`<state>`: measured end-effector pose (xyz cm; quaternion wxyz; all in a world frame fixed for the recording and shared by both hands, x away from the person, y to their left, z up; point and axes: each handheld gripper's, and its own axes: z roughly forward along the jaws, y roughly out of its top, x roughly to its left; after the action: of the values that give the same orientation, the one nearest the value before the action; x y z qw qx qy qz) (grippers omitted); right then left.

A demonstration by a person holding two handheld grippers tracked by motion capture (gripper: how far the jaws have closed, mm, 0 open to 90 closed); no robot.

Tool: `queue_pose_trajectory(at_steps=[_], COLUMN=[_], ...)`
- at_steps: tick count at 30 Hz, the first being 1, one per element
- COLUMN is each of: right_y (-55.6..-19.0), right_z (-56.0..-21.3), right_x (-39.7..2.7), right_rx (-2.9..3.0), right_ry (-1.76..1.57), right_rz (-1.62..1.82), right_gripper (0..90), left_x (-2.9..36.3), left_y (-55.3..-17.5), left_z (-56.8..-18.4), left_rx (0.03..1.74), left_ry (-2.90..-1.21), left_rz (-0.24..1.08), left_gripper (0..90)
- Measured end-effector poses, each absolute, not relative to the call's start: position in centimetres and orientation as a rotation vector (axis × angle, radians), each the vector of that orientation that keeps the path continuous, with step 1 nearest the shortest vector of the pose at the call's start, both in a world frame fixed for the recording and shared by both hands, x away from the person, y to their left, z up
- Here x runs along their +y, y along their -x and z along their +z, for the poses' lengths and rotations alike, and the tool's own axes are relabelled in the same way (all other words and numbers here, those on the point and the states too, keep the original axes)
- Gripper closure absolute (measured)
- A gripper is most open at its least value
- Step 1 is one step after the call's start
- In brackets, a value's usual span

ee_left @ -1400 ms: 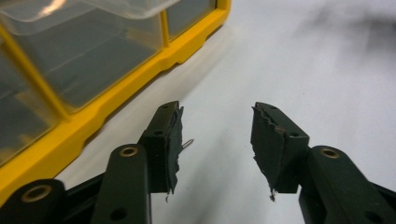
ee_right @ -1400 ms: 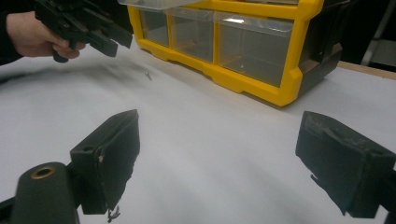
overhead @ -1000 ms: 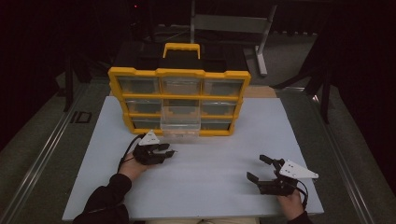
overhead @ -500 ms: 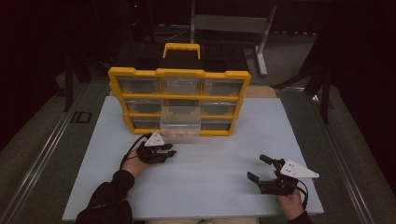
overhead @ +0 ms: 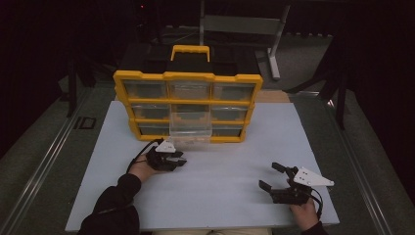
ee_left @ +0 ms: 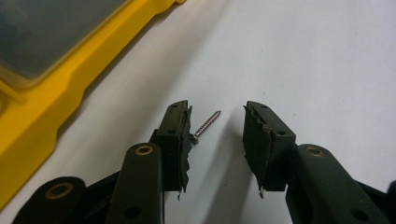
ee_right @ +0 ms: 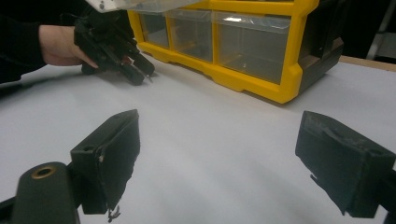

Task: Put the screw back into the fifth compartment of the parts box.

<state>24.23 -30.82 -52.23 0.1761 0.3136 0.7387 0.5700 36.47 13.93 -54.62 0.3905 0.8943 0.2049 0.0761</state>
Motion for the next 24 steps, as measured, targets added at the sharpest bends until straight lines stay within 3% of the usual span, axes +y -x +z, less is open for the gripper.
queue_pose_trajectory(at_steps=[3,12,24], right_y=[-24.2,-24.3,-24.3], right_z=[-52.2,-52.3,-52.2], right_x=[-30.9,-30.9,-31.0], right_rx=[2.092,2.088,2.081], right_ry=[-0.888,-0.896,-0.896], right_rz=[1.615,1.619,1.622], right_gripper=[13.8,13.8,13.8], left_x=[14.0,14.0,13.8], left_y=[-36.6,-36.5,-35.5], left_z=[-54.6,-54.6,-54.5], left_rx=[0.541,0.56,0.493], left_ry=[-2.266,-2.265,-2.282], left_rz=[0.188,0.213,0.239], left_gripper=[64.0,85.1,86.1])
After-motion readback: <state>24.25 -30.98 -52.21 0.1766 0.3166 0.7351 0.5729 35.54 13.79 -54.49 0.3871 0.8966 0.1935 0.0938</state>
